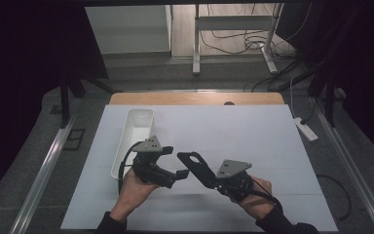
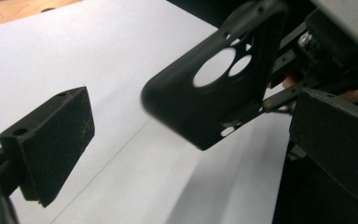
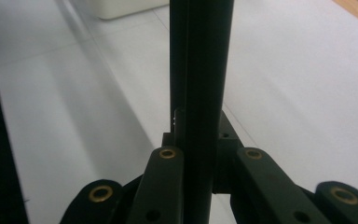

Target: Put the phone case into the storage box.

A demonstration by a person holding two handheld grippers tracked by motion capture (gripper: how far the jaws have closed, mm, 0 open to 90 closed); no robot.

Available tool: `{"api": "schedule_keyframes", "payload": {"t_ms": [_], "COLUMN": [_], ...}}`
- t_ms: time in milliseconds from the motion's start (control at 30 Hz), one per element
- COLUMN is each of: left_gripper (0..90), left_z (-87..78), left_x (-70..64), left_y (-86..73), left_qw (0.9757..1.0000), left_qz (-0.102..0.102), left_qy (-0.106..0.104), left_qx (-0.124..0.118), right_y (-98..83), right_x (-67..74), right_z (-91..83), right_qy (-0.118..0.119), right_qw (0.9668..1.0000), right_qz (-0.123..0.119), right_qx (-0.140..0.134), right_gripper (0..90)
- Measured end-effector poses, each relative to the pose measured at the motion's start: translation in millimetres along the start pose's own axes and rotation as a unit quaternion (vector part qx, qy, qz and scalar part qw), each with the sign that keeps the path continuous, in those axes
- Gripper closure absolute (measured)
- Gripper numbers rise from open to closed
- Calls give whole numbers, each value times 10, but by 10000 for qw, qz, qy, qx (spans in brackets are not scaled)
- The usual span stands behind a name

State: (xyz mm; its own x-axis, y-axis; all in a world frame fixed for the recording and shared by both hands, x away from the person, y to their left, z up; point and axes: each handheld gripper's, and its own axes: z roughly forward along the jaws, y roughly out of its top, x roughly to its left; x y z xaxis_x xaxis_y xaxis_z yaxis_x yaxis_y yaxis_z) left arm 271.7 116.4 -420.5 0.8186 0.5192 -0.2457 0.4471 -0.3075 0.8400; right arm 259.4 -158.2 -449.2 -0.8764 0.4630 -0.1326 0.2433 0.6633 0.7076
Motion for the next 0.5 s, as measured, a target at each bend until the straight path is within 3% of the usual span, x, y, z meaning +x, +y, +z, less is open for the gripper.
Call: {"api": "schedule_keyframes", "payload": {"t_ms": [300,500], "left_gripper": [2,4], "left_z": [-17,-48], "left_x": [29,45], "left_y": [-70,-97], "left_qw": [9994,9990], "left_qz": [332,400], "left_qy": [36,-111], "left_qx": [2,-155], "right_y": [-50,-101], "right_x": [-81,-152], "right_z": [-53,-70], "right_qy": [481,943], "right_qw": [9985,9943], "right_qz": [215,412], "right_qx": [-123,-280], "right_gripper": [850,851]}}
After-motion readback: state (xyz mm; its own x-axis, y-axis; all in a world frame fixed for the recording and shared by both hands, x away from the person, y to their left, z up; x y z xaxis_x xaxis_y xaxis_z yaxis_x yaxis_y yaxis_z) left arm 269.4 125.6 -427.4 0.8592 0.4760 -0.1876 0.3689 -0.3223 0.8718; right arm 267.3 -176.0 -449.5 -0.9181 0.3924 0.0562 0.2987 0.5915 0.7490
